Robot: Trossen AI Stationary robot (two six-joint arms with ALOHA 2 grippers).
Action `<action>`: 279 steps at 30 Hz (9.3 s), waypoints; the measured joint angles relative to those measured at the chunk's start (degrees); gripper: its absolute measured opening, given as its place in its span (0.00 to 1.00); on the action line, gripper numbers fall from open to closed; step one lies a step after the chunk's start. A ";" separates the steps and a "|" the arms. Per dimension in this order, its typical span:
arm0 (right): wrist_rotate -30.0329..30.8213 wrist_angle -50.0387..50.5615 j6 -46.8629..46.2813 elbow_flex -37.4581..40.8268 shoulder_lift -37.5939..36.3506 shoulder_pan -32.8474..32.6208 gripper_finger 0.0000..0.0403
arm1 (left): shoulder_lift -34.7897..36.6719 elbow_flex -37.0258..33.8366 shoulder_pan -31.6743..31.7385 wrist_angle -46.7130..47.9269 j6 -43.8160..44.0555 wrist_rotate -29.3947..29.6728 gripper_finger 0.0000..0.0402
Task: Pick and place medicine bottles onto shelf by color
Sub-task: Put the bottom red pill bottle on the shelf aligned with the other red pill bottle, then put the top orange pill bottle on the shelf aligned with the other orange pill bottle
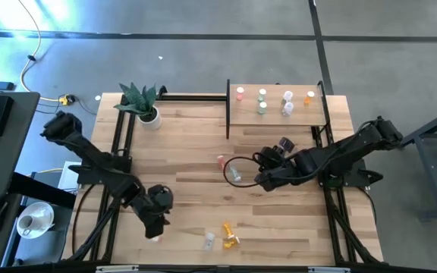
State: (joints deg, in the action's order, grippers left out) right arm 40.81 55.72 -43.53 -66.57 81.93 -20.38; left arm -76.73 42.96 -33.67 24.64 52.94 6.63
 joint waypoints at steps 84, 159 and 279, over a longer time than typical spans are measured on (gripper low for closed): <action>0.74 -0.56 -1.51 -0.02 0.22 0.01 0.43 | -18.33 19.50 -18.29 17.58 -1.46 7.97 0.49; -2.01 -0.52 -10.47 -0.11 0.15 -2.56 0.43 | -8.94 55.23 55.50 24.62 -72.01 5.28 0.27; -1.92 -0.71 -9.99 -0.04 0.20 -4.81 0.43 | -36.83 84.37 64.51 44.27 -64.47 -10.92 0.37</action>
State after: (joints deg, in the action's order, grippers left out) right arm 38.89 55.00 -53.52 -66.61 82.13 -25.19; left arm -113.56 127.33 30.84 68.91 -11.53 -4.29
